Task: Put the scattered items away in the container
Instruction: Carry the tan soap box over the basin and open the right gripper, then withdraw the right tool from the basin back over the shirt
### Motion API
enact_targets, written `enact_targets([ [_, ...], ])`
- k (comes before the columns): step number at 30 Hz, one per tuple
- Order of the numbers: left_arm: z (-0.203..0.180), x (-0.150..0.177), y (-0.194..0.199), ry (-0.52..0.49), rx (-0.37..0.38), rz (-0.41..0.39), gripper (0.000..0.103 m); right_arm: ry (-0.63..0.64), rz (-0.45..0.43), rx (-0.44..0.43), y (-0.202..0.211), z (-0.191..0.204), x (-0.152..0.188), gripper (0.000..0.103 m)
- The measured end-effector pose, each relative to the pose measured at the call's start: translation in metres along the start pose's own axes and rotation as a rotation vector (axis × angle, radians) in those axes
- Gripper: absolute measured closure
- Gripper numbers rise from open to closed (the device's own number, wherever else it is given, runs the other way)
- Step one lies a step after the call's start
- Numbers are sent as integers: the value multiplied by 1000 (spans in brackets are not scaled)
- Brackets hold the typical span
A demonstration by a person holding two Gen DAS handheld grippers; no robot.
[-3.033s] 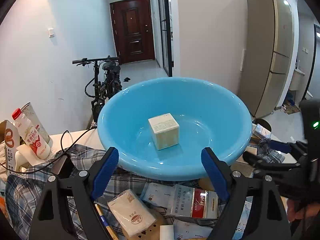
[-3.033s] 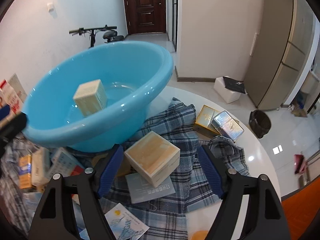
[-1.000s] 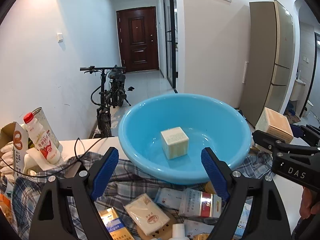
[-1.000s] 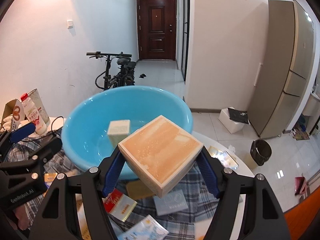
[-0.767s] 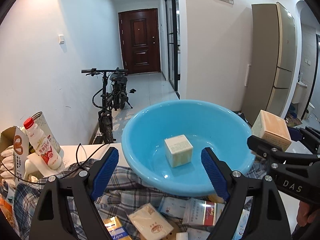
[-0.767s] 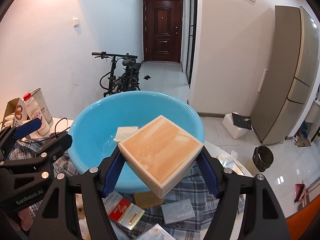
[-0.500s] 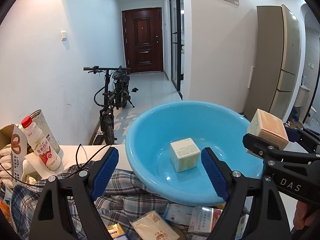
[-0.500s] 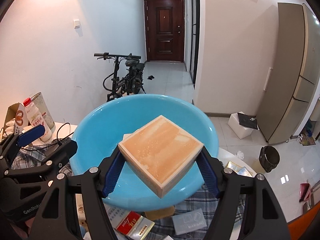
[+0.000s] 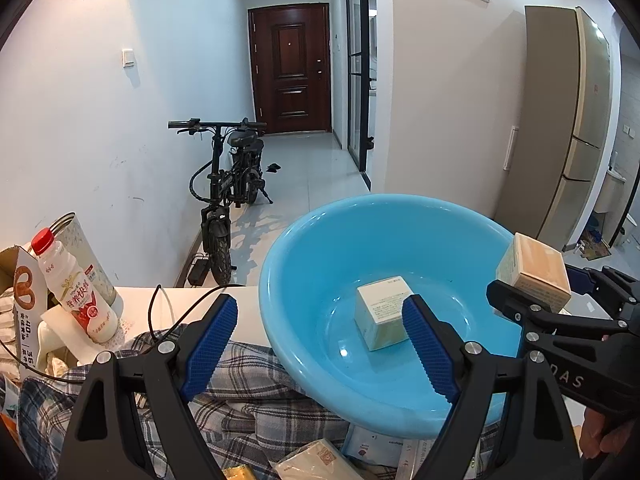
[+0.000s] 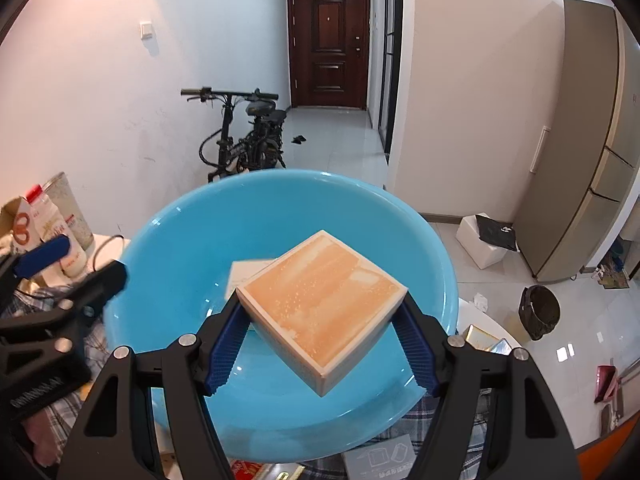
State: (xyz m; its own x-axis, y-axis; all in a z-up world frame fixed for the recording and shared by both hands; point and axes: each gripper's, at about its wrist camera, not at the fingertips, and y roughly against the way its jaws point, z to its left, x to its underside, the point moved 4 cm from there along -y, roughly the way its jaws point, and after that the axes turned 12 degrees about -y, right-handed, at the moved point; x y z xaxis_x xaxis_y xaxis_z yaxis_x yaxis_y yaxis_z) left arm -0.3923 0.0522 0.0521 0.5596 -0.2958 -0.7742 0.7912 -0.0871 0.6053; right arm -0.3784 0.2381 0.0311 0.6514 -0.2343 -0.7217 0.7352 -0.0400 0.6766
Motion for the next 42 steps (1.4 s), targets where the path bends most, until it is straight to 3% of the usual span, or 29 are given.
enact_targets([
  [13, 3, 6, -2, -18, -15, 12, 16, -13, 38, -21, -8, -2, 4, 32],
  [18, 4, 8, 2, -18, -17, 12, 16, 0, 26, -12, -6, 1, 3, 15],
  [29, 12, 24, 20, 0, -19, 12, 16, -32, -10, -3, 24, -13, 2, 15],
  [42, -4, 68, 38, -7, -2, 63, 16, -44, -7, -15, 57, -27, 35, 15],
])
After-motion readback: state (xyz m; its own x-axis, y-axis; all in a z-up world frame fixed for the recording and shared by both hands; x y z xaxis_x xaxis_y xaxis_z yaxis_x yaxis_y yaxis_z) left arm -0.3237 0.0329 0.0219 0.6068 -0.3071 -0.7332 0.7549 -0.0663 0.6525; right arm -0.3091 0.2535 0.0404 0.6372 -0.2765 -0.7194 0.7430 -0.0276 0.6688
